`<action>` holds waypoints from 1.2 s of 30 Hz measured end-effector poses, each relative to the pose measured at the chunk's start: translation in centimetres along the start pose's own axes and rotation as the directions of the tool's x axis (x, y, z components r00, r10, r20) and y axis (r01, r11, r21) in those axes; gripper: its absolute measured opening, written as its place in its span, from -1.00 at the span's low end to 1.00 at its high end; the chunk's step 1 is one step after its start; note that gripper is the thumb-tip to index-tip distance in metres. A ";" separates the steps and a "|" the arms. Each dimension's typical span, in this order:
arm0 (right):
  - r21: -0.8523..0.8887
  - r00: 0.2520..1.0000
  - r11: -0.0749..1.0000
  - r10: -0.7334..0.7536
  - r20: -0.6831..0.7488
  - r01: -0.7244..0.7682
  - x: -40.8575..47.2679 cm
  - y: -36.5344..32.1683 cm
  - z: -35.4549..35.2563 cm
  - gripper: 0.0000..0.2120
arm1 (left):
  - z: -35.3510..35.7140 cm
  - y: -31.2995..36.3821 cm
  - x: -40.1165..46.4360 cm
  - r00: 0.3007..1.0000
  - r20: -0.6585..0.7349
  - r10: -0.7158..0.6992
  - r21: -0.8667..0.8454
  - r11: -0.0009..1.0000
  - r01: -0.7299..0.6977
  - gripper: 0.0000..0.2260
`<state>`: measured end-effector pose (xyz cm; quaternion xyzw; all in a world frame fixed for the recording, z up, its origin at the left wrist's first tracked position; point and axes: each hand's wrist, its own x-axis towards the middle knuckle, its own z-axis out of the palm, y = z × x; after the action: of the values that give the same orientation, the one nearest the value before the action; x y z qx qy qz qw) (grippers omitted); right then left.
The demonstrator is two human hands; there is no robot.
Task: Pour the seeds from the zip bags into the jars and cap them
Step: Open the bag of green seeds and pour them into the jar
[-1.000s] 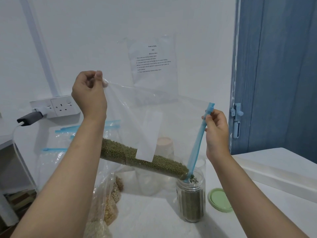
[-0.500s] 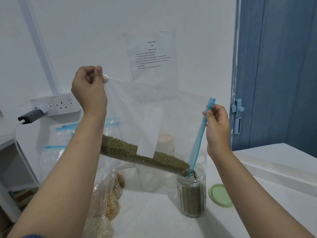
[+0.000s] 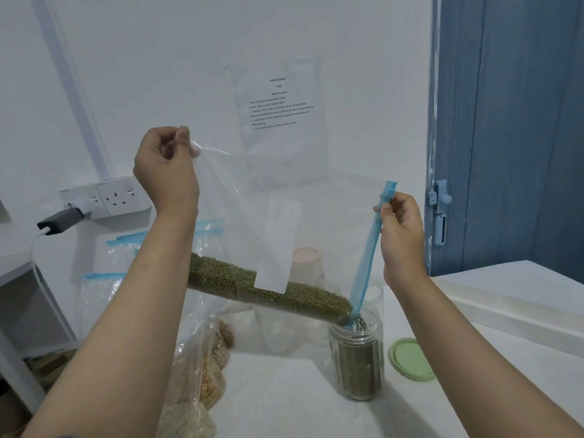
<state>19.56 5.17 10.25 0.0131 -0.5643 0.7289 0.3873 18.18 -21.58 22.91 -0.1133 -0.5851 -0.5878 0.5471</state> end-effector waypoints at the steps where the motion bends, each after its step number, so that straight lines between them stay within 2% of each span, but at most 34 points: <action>1: -0.002 1.000 1.000 -0.003 0.000 0.003 0.0 0.0 0.0 -0.79 | 0.0 0.0 0.0 1.000 0.003 -0.001 0.002 1.000 0.001 -0.88; 14: -0.020 1.000 1.000 0.004 -0.009 -0.004 0.4 0.4 0.1 -0.78 | 0.4 0.2 0.0 1.000 0.009 0.004 0.004 1.000 -0.004 -0.87; 20: -0.002 1.000 1.000 0.023 -0.011 -0.023 0.6 0.6 0.1 -0.83 | 0.4 0.3 -0.1 1.000 0.015 0.003 0.013 1.000 -0.003 -0.87; 36: -0.002 1.000 1.000 0.007 -0.025 -0.007 0.6 0.9 -0.4 -0.77 | 0.6 0.5 -0.3 1.000 0.027 0.008 0.005 1.000 -0.008 -0.85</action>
<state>18.76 5.77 9.68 0.0016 -0.5601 0.7299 0.3919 18.35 -20.76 23.12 -0.1220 -0.5933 -0.5827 0.5419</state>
